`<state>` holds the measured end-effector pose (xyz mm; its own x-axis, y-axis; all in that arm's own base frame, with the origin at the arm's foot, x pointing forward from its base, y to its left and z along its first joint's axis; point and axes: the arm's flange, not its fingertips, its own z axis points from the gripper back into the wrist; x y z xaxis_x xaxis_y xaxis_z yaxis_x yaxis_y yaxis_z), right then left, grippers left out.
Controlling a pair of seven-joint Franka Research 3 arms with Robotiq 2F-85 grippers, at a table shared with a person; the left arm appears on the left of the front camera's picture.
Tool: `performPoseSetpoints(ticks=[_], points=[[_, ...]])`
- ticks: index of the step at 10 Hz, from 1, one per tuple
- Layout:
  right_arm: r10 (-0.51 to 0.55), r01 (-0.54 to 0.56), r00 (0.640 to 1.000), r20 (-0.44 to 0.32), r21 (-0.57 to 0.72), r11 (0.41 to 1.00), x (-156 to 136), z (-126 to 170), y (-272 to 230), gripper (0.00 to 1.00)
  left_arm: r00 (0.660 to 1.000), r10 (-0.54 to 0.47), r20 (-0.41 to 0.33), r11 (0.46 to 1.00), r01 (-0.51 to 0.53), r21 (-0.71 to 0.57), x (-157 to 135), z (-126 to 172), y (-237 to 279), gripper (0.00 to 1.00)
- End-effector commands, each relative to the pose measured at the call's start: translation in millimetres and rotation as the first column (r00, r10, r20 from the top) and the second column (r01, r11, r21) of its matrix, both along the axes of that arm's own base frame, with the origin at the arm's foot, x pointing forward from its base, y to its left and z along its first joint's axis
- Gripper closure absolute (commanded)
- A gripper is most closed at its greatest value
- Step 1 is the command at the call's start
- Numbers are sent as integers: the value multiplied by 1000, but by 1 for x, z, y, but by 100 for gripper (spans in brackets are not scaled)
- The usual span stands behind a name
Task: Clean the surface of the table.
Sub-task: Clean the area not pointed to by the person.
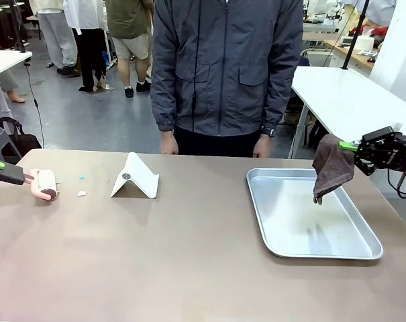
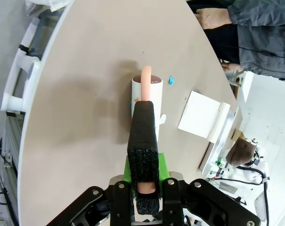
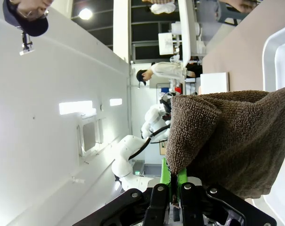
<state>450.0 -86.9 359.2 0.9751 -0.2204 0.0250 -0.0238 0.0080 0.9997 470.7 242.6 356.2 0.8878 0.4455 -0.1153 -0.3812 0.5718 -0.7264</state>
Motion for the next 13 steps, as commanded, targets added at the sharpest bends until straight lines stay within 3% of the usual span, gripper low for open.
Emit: performPoseSetpoints(ticks=[1,6,9,13], points=[[2,-2,1000,14,16,1000,3,4,2,95,998,1,-62,1000,1,19,18,-16,-8,78],[2,-2,1000,14,16,1000,3,4,2,95,996,-53,-74,997,57,42,45,-19,-54,78],[2,-2,1000,14,16,1000,3,4,2,95,989,-120,-80,989,127,82,49,-21,-94,78],[2,-2,1000,14,16,1000,3,4,2,95,982,-170,-80,978,178,108,52,-27,-111,78]])
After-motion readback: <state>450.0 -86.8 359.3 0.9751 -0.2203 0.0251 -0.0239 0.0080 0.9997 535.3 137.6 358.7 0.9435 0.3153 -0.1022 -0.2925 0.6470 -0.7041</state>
